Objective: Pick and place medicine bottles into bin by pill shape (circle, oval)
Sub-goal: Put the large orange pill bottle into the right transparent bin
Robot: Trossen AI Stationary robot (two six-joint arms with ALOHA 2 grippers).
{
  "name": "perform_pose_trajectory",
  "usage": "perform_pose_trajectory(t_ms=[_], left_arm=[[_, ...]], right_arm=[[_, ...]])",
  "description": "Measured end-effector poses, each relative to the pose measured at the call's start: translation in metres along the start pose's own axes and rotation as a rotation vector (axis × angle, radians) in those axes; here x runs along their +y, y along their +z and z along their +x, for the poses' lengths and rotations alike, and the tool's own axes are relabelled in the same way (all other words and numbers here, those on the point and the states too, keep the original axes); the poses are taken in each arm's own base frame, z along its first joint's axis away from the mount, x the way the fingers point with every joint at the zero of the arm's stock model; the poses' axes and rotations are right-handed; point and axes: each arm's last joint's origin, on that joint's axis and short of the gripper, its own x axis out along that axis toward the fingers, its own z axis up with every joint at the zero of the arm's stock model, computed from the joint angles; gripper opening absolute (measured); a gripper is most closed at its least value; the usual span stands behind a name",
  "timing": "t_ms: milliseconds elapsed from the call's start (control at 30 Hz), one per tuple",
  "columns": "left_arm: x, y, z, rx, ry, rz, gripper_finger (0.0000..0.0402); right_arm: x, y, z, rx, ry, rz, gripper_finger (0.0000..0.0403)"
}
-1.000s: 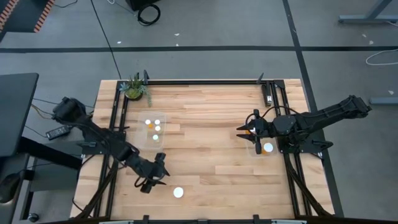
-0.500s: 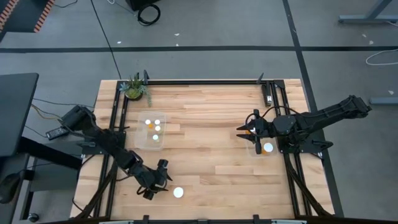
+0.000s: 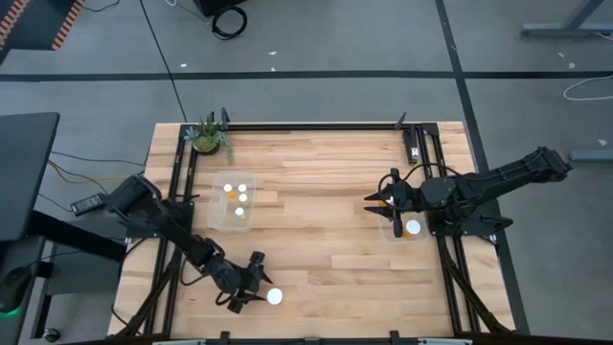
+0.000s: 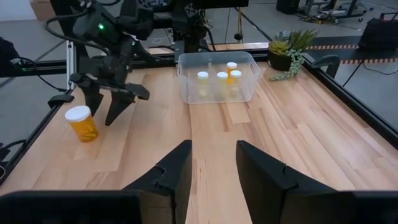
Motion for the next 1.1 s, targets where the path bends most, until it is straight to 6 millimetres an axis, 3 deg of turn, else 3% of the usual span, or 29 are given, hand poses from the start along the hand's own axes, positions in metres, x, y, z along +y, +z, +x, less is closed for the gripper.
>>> perform_pose_trajectory(t_ms=[500, 1100], left_arm=[[-0.0006, 0.0001, 0.0050, -0.045, -0.006, 0.045, 0.0314], [0.0017, 0.0023, 0.0089, -0.093, -0.003, 0.060, 0.0312]], right_arm=[[0.0000, 0.0001, 0.0000, -0.001, 0.000, 0.000, 0.0131], [0.0001, 0.0004, 0.0000, -0.004, 0.001, 0.000, 0.0131]])
